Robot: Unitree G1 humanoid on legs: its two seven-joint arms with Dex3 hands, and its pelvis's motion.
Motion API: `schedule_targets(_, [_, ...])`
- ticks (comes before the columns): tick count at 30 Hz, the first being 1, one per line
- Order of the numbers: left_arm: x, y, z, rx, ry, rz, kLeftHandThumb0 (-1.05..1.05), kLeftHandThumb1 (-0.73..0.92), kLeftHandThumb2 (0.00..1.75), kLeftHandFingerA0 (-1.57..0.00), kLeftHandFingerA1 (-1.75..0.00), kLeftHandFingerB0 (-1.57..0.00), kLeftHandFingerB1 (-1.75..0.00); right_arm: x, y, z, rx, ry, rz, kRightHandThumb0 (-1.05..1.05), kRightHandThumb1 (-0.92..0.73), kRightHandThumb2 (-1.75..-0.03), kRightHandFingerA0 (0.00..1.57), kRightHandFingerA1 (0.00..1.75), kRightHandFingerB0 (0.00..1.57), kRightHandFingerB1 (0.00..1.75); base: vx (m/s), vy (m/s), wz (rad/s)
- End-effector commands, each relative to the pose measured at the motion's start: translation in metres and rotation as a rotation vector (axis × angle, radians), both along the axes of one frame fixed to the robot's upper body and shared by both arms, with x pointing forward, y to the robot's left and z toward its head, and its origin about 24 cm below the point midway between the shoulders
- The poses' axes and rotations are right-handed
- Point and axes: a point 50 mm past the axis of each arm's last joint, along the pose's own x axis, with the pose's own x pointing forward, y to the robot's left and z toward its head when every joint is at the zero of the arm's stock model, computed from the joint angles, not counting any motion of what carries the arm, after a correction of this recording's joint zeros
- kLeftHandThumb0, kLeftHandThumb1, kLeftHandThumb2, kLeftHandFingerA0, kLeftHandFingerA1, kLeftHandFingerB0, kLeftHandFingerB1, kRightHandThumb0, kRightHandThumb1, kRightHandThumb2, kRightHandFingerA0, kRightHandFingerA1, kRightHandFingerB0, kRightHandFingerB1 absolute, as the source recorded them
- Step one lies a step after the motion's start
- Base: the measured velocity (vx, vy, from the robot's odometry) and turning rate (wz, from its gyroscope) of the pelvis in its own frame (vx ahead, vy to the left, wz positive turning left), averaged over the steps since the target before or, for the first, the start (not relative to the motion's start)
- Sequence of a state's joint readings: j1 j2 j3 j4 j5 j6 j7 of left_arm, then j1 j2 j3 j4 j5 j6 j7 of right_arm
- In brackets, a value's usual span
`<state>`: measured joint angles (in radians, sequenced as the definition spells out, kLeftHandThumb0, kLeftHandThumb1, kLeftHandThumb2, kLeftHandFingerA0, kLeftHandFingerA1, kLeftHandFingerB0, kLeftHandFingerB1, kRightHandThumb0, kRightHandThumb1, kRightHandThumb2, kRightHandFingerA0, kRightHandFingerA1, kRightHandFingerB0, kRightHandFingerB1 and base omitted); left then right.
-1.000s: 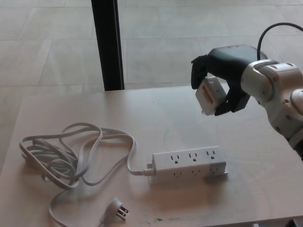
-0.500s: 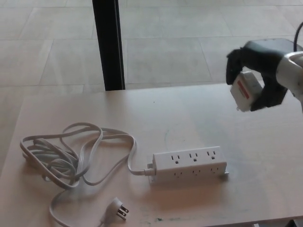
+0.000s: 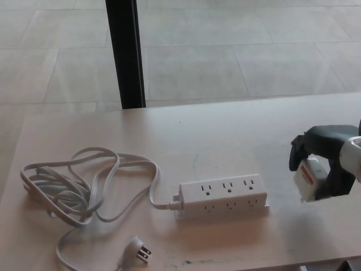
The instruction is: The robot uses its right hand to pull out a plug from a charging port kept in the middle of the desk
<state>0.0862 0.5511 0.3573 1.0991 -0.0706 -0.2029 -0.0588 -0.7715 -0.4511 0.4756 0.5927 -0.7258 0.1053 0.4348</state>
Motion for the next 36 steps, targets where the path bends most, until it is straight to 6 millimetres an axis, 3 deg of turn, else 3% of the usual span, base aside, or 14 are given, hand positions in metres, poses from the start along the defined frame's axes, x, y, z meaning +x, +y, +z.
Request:
schedule_targets(1, [0.002,0.000,0.003,0.004,-0.026,-0.014,-0.67,0.72,0.62,-0.79,-0.60,-0.59,-0.45,-0.001,0.006,-0.006,-0.001,0.008,-0.011,-0.23,-0.55,-0.73,0.73,1.43,0.74,0.78,0.00,0.000,0.00])
schedule_targets(5, [0.002,0.001,0.002,0.000,-0.022,-0.005,-0.66,0.72,0.62,-0.78,-0.58,-0.61,-0.45,0.001,0.009,-0.003,-0.004,0.025,-0.020,-0.28,-0.56,-0.60,0.75,1.18,0.75,0.69,0.00,0.000,0.00])
schedule_targets(7, [0.003,0.000,0.003,0.000,-0.029,-0.015,-0.69,0.59,0.81,-0.75,-0.65,-0.58,-0.55,0.004,0.008,0.001,-0.048,0.072,-0.052,-0.53,-0.56,-0.56,0.43,0.80,0.31,0.41,0.00,0.000,0.00])
schedule_targets(8, [0.003,-0.001,0.003,0.002,-0.034,-0.019,-0.64,0.73,0.62,-0.78,-0.59,-0.61,-0.47,0.006,0.007,0.002,-0.077,0.109,-0.080,-0.71,-0.59,-0.58,0.37,0.66,0.15,0.32,0.00,0.000,0.00])
schedule_targets(10, [0.000,0.000,0.002,0.007,-0.020,-0.013,-0.67,0.73,0.63,-0.78,-0.59,-0.61,-0.45,0.007,0.008,0.003,-0.094,0.141,-0.092,-0.94,-0.47,-0.93,0.46,0.83,0.05,0.07,0.00,0.000,0.00])
schedule_targets(12, [-0.001,0.000,0.002,0.005,-0.018,-0.010,-0.70,0.59,0.79,-0.77,-0.67,-0.56,-0.53,0.007,0.006,0.005,-0.140,0.150,-0.084,-1.05,-0.68,-0.64,0.65,1.33,0.00,0.00,0.00,0.000,0.00])
schedule_targets(18, [-0.003,0.000,0.001,0.008,-0.019,-0.021,-0.67,0.73,0.62,-0.82,-0.68,-0.61,-0.48,0.007,-0.001,0.015,-0.182,0.181,-0.090,-1.05,-0.71,-0.66,0.79,0.77,0.00,0.00,0.00,0.000,0.00])
schedule_targets(19, [-0.003,0.000,0.001,0.006,-0.017,-0.016,-0.67,0.73,0.62,-0.82,-0.67,-0.59,-0.45,0.007,-0.002,0.017,-0.192,0.190,-0.094,-1.05,-0.49,-1.02,0.83,0.77,0.00,0.02,0.00,0.000,0.00])
schedule_targets(28, [-0.005,0.001,0.001,0.002,-0.020,-0.009,-0.68,0.73,0.62,-0.80,-0.62,-0.61,-0.47,0.007,-0.007,0.044,-0.157,0.197,-0.101,-0.97,-0.45,-1.04,0.74,0.70,0.00,0.00,0.00,0.000,0.00])
schedule_targets(29, [-0.005,0.000,0.001,0.012,-0.020,-0.011,-0.68,0.72,0.62,-0.80,-0.61,-0.60,-0.46,0.007,-0.010,0.050,-0.155,0.193,-0.102,-1.05,-0.72,-0.65,0.85,0.73,0.00,0.05,0.00,0.000,0.00])
schedule_targets(31, [-0.005,0.001,0.001,0.011,-0.015,-0.009,-0.66,0.73,0.62,-0.80,-0.61,-0.61,-0.46,0.005,-0.018,0.065,-0.100,0.162,-0.134,-0.95,-0.48,-1.02,0.85,0.70,0.02,0.00,0.00,0.000,0.00])
schedule_targets(32, [-0.006,0.001,0.000,0.009,-0.009,-0.007,-0.71,0.59,0.79,-0.77,-0.65,-0.57,-0.52,0.004,-0.024,0.073,-0.077,0.143,-0.147,-1.02,-0.69,-0.64,0.91,0.72,0.00,0.21,0.00,0.000,0.00])
schedule_targets(33, [-0.006,0.001,0.000,0.007,-0.009,-0.006,-0.66,0.73,0.62,-0.79,-0.61,-0.62,-0.46,0.002,-0.029,0.080,-0.075,0.128,-0.152,-1.00,-0.55,-0.98,0.96,0.89,0.09,0.07,0.00,0.000,0.00])
schedule_targets(36, [-0.005,0.003,0.001,0.007,-0.017,0.010,-0.66,0.72,0.62,-0.79,-0.62,-0.63,-0.47,-0.005,-0.050,0.101,0.000,0.062,-0.167,-0.96,-0.54,-0.98,0.92,1.12,0.06,0.17,0.00,0.000,0.00])
